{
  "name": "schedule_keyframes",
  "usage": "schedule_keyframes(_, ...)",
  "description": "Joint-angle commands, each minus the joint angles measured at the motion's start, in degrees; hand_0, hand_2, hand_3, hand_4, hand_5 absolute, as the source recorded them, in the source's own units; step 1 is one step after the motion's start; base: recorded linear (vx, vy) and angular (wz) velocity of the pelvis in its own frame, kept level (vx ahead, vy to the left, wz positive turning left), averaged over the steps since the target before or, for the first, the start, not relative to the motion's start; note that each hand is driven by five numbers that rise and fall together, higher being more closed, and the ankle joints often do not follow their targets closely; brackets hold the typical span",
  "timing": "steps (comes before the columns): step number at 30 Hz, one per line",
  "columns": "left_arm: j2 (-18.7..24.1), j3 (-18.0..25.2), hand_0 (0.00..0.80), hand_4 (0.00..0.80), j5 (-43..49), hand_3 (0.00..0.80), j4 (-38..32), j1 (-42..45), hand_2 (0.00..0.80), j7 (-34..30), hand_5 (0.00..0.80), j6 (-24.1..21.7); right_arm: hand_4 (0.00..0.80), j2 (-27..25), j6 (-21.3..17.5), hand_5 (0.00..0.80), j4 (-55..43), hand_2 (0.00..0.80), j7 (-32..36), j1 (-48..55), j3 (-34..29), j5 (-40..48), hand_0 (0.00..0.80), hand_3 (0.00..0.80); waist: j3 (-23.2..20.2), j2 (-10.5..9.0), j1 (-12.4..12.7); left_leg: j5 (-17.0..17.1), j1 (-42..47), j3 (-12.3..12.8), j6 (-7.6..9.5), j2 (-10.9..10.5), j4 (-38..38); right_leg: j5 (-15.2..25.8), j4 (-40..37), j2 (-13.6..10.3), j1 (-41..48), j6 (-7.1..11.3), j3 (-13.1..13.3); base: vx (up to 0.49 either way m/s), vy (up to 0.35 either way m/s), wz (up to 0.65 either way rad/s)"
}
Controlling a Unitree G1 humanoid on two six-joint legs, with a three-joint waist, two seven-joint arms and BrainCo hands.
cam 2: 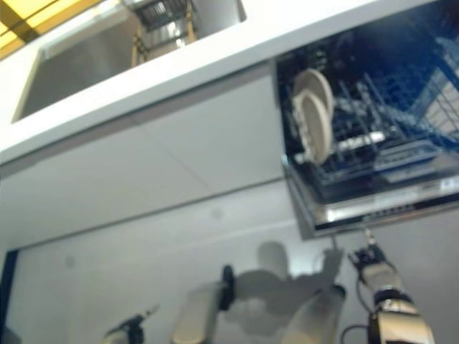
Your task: Take plates into dishwasher
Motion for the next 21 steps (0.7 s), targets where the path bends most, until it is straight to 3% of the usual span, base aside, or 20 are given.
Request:
schedule_keyframes(1, 2.7, -2.4, 0.0, 0.0, 0.4, 0.0, -0.4, 0.9, 0.0, 1.4, 0.0, 0.2, 0.0, -2.3, -0.5, 0.0, -5.5, 0.0, 3.1, -9.6, 0.3, 0.5, 0.0, 0.0, -0.4, -0.51, 1.9, -3.6, -1.9, 0.5, 3.32, 2.1, 7.6, -2.1, 3.7, 1.2, 2.7, -6.05, 0.3, 0.002, 0.039, 0.08)
schedule_keyframes(4, 3.1, -3.0, 0.0, 0.0, 0.8, 0.0, -1.3, 0.7, 0.0, 0.9, 0.0, 1.3, 0.0, -2.7, -0.1, 0.0, -7.8, 0.0, 5.5, -15.2, 3.4, -1.2, 0.0, 0.0, -0.8, -0.43, 2.8, -5.1, -1.5, 0.1, 2.77, 1.9, 9.0, -3.7, 5.0, 1.0, 3.3, -5.6, 0.6, 0.02, 0.031, 0.06)
schedule_keyframes(5, 3.2, -3.1, 0.0, 0.0, 0.7, 0.0, -1.4, 0.5, 0.0, 1.1, 0.0, 1.6, 0.0, -2.5, -0.6, 0.0, -8.1, 0.0, 6.4, -17.0, 4.5, -1.6, 0.0, 0.0, -0.6, -0.28, 3.0, -3.9, -1.8, 0.3, 3.24, 1.9, 8.7, -2.4, 4.6, 0.9, 3.1, -6.09, 0.1, 0.08, 0.021, 0.03)
schedule_keyframes(6, 3.3, -3.3, 0.0, 0.0, 0.5, 0.0, -1.6, 0.5, 0.0, 1.2, 0.0, 1.8, 0.0, -2.3, -1.4, 0.0, -8.7, 0.0, 7.7, -19.1, 5.7, -1.3, 0.0, 0.0, -0.9, -0.43, 3.4, -5.3, -1.2, -0.1, 2.81, 1.7, 9.2, -3.7, 5.0, 0.9, 3.9, -5.59, 0.4, 0.013, 0.039, -0.02)
schedule_keyframes(12, 4.4, -2.7, 0.0, 0.0, 1.6, 0.0, -2.4, 1.0, 0.0, 1.0, 0.0, 3.8, 0.0, -2.2, -4.3, 0.0, -10.7, 0.0, 12.6, -27.8, 10.7, -0.8, 0.0, 0.0, -1.9, -0.7, 5.3, -4.5, -0.1, -0.4, 3.45, 1.4, 9.3, -1.9, 3.4, 0.9, 6.3, -5.8, -1.3, 0.018, 0.028, -0.03)
schedule_keyframes(21, 4.9, -2.9, 0.0, 0.0, 4.2, 0.0, -3.3, 3.4, 0.0, 0.8, 0.0, 5.4, 0.0, -4.6, -6.4, 0.0, -11.6, 0.0, 13.4, -33.2, 11.4, 2.5, 0.0, 0.0, -4.5, -1.15, 7.4, -6.4, 1.8, -1.1, 2.85, 2.2, 11.2, -3.0, 2.0, 1.1, 12.2, -5.15, -3.1, 0.1, -0.005, 0.03)
